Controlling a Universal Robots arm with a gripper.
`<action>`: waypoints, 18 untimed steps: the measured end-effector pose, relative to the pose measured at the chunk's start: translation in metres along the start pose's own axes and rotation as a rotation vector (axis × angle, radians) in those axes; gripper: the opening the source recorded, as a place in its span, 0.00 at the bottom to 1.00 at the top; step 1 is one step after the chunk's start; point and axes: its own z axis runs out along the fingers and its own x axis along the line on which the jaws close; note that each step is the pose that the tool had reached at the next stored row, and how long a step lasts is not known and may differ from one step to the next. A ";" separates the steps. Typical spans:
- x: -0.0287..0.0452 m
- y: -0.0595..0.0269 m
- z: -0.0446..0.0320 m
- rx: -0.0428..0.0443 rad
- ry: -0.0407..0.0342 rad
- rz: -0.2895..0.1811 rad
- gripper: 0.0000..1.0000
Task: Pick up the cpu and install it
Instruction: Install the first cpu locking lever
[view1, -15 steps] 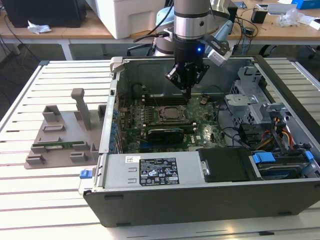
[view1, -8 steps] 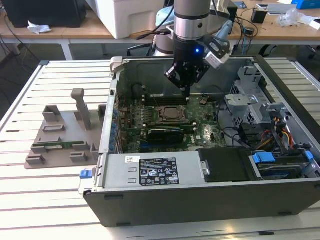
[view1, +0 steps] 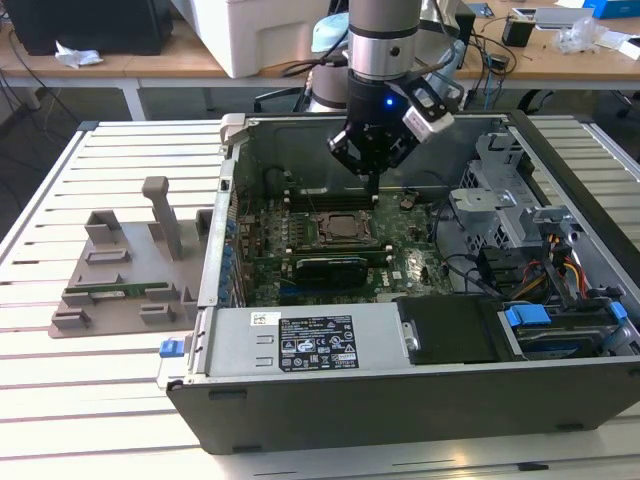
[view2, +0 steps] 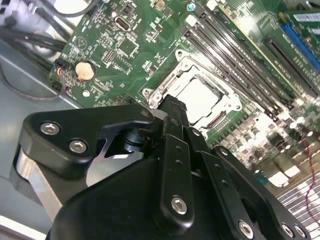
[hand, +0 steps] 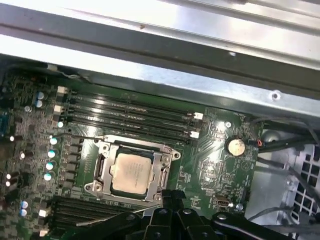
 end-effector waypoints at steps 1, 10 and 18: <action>0.0000 0.0000 0.0000 0.0005 0.0005 0.013 0.11; 0.0000 0.0000 0.0000 0.0067 0.0066 0.167 0.11; 0.0001 -0.0006 0.0001 -0.0211 0.0074 0.224 0.11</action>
